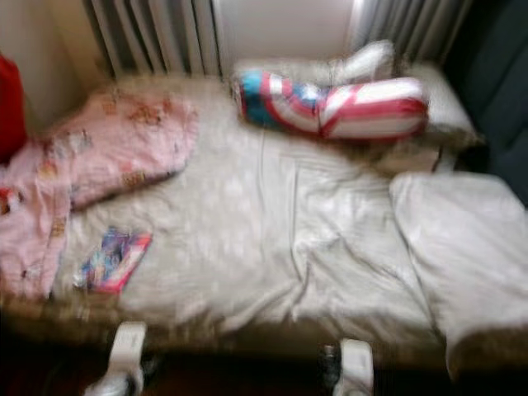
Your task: Clean up the room
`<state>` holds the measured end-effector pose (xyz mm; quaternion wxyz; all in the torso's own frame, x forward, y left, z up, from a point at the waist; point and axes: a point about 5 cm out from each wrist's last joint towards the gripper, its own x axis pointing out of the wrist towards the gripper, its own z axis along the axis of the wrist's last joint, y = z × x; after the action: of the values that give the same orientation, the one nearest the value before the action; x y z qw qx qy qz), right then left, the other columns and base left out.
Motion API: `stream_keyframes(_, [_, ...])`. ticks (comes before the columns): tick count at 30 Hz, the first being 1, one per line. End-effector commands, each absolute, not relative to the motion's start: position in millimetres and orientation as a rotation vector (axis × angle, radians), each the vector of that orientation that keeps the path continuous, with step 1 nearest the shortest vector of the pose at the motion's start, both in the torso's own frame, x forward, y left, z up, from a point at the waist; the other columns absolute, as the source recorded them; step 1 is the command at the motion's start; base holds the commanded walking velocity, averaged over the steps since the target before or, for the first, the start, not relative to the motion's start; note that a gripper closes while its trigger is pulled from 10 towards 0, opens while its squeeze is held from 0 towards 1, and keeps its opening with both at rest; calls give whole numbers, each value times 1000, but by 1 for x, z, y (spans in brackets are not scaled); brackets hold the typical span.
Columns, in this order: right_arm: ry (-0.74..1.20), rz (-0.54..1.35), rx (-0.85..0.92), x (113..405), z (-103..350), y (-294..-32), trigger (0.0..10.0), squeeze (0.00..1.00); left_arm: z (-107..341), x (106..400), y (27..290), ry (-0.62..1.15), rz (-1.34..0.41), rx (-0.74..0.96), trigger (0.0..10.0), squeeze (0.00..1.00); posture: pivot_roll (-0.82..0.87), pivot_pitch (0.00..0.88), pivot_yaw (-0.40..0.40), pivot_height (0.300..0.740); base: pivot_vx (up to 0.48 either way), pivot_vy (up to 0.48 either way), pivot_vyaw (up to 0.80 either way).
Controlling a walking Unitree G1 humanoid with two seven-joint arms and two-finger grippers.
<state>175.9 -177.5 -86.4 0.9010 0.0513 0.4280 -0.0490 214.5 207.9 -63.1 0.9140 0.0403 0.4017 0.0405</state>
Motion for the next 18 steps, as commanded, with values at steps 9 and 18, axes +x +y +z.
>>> stream_keyframes(9, [890,-113,86,173,-87,-185,10000,0,-66,213,202,845,67,74,10000,0,-87,37,-17,740,0,373,0])
stream_keyframes(18, [884,-107,86,174,-86,-183,10000,0,-66,212,202,847,68,74,10000,0,-86,35,-18,740,0,370,0])
